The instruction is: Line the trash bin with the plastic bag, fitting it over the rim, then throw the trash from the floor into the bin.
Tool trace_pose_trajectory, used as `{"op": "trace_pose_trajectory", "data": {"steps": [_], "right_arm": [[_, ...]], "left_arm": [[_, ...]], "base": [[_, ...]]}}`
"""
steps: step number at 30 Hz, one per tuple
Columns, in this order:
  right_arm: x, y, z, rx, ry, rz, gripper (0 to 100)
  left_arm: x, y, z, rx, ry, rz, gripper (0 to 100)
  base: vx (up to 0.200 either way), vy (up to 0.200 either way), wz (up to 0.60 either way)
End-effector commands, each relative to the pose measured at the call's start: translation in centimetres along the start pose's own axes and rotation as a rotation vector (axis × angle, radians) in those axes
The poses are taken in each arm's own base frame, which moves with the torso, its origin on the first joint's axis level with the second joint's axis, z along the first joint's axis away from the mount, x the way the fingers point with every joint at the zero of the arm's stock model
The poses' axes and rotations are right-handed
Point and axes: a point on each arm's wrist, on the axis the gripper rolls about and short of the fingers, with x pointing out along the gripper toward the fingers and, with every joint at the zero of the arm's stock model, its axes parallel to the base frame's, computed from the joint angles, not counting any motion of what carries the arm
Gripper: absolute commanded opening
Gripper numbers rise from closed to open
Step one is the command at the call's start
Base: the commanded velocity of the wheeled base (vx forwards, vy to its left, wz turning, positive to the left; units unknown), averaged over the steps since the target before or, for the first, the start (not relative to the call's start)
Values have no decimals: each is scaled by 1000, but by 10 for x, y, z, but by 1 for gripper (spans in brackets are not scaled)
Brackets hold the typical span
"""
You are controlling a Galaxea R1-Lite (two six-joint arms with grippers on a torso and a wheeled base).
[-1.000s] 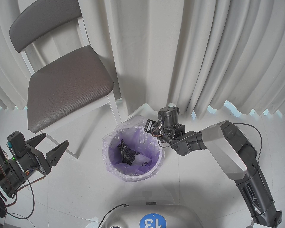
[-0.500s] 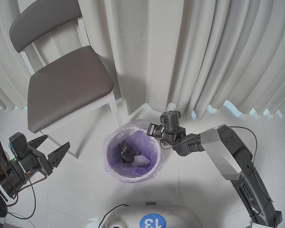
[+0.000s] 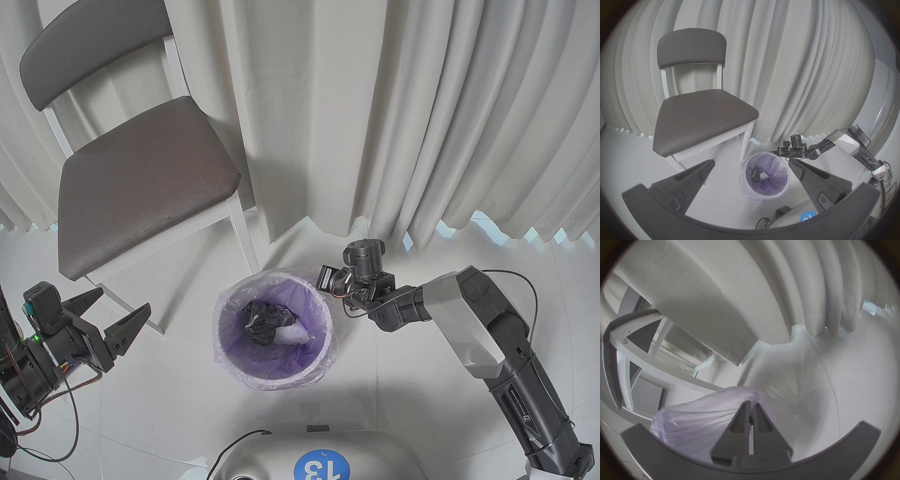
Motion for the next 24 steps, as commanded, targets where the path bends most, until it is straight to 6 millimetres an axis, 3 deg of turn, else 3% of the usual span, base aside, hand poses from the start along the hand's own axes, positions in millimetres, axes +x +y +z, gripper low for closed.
{"op": "trace_pose_trajectory", "data": {"steps": [1, 24], "right_arm": [[3, -8, -6, 3, 11, -9, 0], [12, -25, -25, -40, 30, -27, 0]], "left_arm": [[1, 0, -1, -1, 5, 0, 100], [3, 0, -3, -2, 19, 1, 100]], "base": [[0, 0, 0], [0, 0, 0]]}}
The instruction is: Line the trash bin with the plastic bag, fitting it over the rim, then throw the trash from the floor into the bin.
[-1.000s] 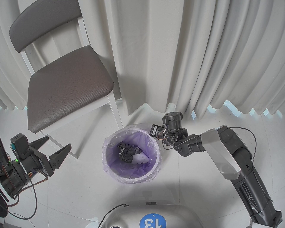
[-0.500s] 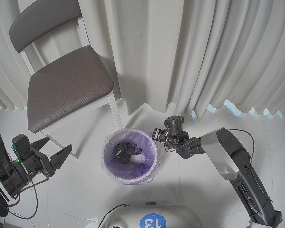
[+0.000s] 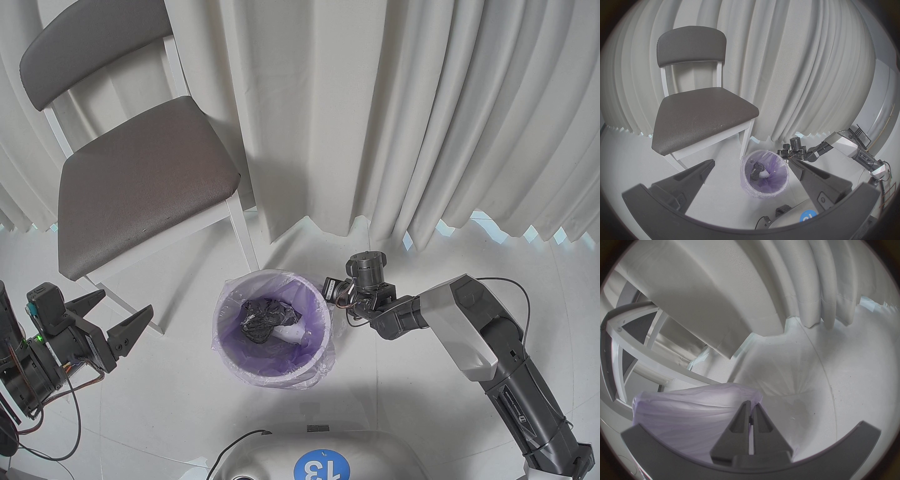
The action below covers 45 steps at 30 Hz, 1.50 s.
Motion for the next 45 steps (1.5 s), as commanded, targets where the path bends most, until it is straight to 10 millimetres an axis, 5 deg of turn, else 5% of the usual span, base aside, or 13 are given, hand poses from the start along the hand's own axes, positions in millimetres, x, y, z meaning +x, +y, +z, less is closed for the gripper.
{"op": "trace_pose_trajectory", "data": {"steps": [1, 15, 16, 27, 32, 38, 45], "right_arm": [[3, -5, -8, -11, 9, -5, 0], [4, -7, -9, -29, 6, -8, 0], [4, -7, -9, -30, 6, -8, 100], [-5, -9, 13, -50, -25, -35, 100], [-25, -13, 22, -132, 6, -67, 100], [-56, -8, 37, -194, 6, -111, 100], [-137, 13, 73, -218, -54, -109, 100]], "left_arm": [[0, 0, 0, 0, 1, 0, 100], [4, 0, -5, 4, -20, -2, 100], [4, 0, -5, 2, -23, -2, 100], [1, 0, -4, 2, -32, -4, 100], [-3, -1, -3, 7, -47, -6, 100], [-4, -2, -8, 9, -22, -14, 100], [5, -4, -27, -17, 123, -32, 100]], "base": [[0, 0, 0], [0, 0, 0], [0, 0, 0], [0, 0, 0], [0, 0, 0], [0, 0, 0], [0, 0, 0]]}}
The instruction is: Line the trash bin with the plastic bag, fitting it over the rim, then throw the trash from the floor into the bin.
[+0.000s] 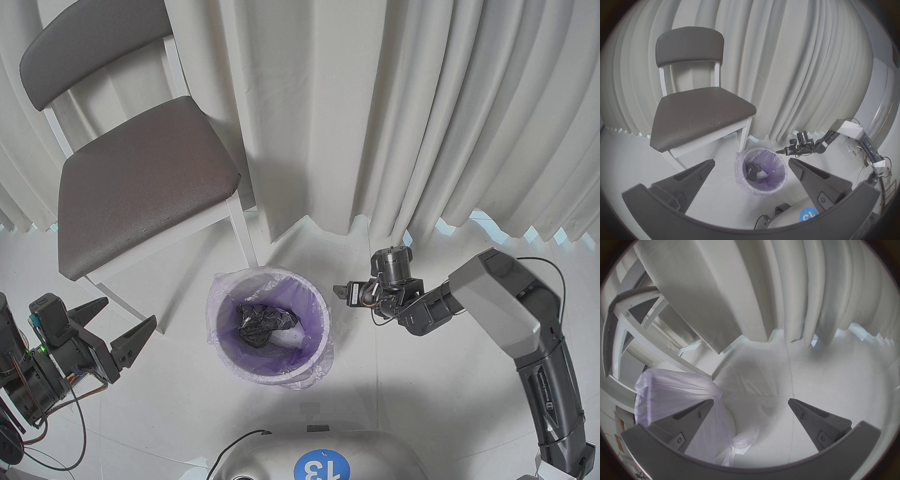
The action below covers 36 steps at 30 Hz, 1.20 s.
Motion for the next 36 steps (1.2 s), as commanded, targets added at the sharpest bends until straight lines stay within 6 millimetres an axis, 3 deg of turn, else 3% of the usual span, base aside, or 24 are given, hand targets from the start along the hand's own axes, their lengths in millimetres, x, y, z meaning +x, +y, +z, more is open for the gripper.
{"op": "trace_pose_trajectory", "data": {"steps": [1, 5, 7, 10, 14, 18, 23, 30, 36], "right_arm": [[-89, 7, 51, -25, -110, 8, 100], [-140, 3, 60, -46, -151, -16, 100], [-153, 2, 61, -45, -157, -22, 100], [-185, -1, 60, -42, -168, -50, 100], [-210, -6, 61, -33, -190, -87, 100], [-234, -9, 60, -28, -213, -91, 100], [-254, -12, 56, -24, -258, -78, 100], [-262, -18, 39, -19, -303, -65, 100], [-269, -27, 23, -45, -327, -65, 100]], "left_arm": [[11, 0, -17, -57, 138, -7, 100], [29, 3, -25, -276, 213, 24, 100], [37, 4, -28, -344, 243, 38, 100], [64, 9, -38, -501, 321, 87, 100], [99, 20, -51, -609, 375, 163, 100], [128, 38, -52, -704, 351, 213, 100], [165, 47, -54, -781, 331, 228, 100], [201, 51, -44, -804, 284, 204, 100], [234, 54, -56, -794, 311, 206, 100]], "base": [[0, 0, 0], [0, 0, 0], [0, 0, 0], [0, 0, 0], [0, 0, 0], [0, 0, 0], [0, 0, 0], [0, 0, 0], [0, 0, 0]]}}
